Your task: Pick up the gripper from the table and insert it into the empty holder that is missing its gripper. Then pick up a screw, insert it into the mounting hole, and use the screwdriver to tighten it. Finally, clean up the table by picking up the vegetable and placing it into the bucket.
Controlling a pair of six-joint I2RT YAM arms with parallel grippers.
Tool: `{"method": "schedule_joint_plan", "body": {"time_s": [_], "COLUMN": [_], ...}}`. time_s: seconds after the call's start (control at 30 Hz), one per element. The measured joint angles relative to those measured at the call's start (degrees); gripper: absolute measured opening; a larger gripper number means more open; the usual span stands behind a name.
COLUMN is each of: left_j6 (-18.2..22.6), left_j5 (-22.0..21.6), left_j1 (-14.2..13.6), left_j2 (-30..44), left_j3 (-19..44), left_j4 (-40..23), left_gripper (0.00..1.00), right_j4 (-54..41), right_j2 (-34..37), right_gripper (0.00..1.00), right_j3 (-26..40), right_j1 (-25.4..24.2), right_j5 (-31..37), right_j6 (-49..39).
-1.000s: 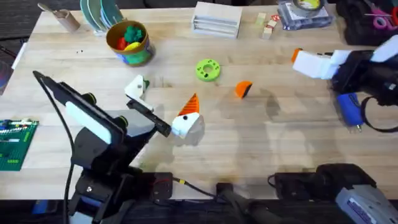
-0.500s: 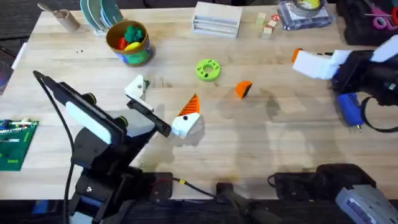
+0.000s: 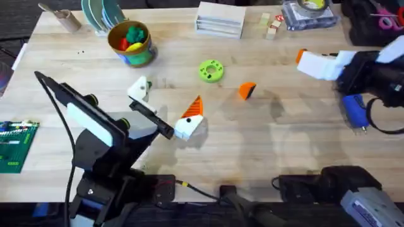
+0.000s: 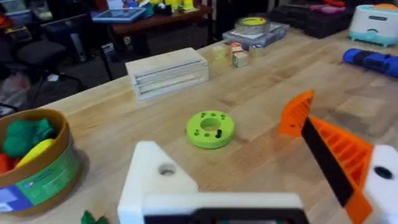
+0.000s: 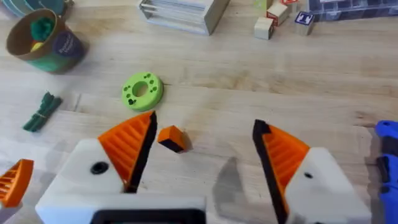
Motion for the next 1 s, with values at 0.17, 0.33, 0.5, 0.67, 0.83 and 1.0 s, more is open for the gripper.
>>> {"method": "schedule_joint_plan", "body": {"time_s": [0.17, 0.33, 0.5, 0.67, 0.83, 1.0], "left_j6": [0.00, 0.00, 0.00, -0.50, -4.16, -7.31], "left_j5": [5.20, 13.57, 20.86, 24.42, 25.85, 26.09], "left_j1": [0.00, 0.00, 0.00, 0.00, 0.00, 0.00], "left_j2": [0.00, 0.01, 0.02, 0.01, 0.01, 0.00], "left_j3": [0.01, 0.01, 0.01, 0.01, 0.01, 0.01], "left_j4": [0.15, 0.11, -0.20, -0.47, -0.53, -0.55], "left_gripper": [0.992, 0.992, 0.993, 0.993, 0.993, 0.993], "right_j4": [0.01, 0.00, 0.06, 0.18, -5.27, -9.80], "right_j2": [0.02, 0.00, 0.00, 0.92, 7.88, 13.58], "right_gripper": [0.991, 0.991, 0.991, 0.991, 0.994, 0.992], "right_j3": [0.00, 0.00, 0.00, 0.00, 2.57, 7.06], "right_j1": [0.00, 0.00, 0.00, 0.08, 5.77, 14.40], "right_j5": [-0.01, -0.01, -0.01, -0.72, -0.43, 4.11], "right_j6": [0.00, 0.00, 0.02, 0.01, -1.74, -5.48]}}
